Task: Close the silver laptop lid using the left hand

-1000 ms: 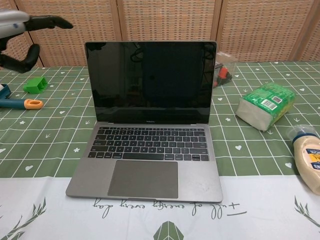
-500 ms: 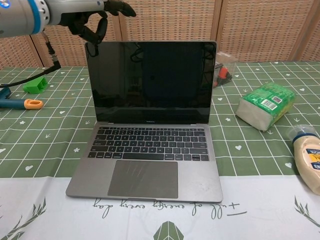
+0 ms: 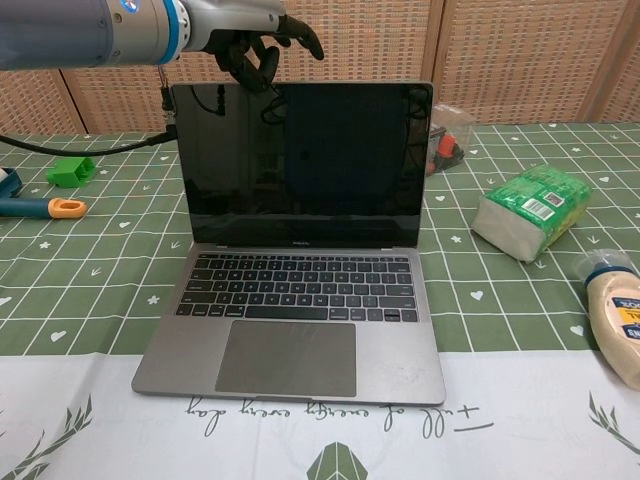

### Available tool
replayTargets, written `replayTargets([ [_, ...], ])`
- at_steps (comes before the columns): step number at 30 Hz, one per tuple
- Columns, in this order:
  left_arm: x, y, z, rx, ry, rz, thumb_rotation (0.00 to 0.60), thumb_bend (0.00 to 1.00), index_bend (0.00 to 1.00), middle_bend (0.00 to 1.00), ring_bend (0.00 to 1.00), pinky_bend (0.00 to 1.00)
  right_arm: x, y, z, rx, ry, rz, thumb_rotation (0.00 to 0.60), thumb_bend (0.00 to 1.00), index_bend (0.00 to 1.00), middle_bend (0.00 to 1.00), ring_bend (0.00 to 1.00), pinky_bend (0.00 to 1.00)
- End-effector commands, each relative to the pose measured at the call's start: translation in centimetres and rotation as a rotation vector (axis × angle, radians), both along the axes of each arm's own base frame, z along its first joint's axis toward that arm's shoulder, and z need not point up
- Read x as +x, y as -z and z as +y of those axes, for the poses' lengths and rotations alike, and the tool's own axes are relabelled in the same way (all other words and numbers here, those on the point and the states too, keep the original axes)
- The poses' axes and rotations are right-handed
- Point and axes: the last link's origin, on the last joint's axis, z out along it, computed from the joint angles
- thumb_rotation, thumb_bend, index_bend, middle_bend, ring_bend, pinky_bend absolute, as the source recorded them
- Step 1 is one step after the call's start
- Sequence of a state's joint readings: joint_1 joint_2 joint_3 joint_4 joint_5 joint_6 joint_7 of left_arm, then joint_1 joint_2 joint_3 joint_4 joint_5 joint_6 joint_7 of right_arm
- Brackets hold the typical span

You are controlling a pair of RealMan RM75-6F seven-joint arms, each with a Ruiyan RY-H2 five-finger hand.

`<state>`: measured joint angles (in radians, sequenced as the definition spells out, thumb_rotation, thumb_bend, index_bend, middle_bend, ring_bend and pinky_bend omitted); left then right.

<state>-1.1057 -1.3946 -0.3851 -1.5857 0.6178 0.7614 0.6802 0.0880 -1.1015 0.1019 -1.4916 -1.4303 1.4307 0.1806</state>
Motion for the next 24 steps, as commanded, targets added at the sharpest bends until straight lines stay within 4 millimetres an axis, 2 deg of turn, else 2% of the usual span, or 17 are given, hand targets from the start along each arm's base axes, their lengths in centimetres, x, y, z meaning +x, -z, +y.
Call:
replayTargets([
  [1,0.2,0.5,0.3,-0.008,-0.012,0.011,0.600,1.00,0.14,0.00,0.02,0.15,0.0,-0.1,0.0,-0.001,0.000,-0.001,0.600,0.02,0.00,0.00,0.00,0.00],
  [12,1.1,1.0,0.3,-0.027,-0.019,-0.011,0.600,1.00,0.38,0.27,0.25,0.31,-0.1,-0.1,-0.1,0.001,0.003,-0.005,0.600,0.02,0.00,0.00,0.00,0.00],
  [24,1.9,0.5,-0.6,-0.045,0.011,-0.030,0.600,1.00,0.48,0.38,0.34,0.35,-0.1,-0.2,0.0,0.003,0.003,-0.007,0.600,0.01,0.00,0.00,0.00,0.00],
])
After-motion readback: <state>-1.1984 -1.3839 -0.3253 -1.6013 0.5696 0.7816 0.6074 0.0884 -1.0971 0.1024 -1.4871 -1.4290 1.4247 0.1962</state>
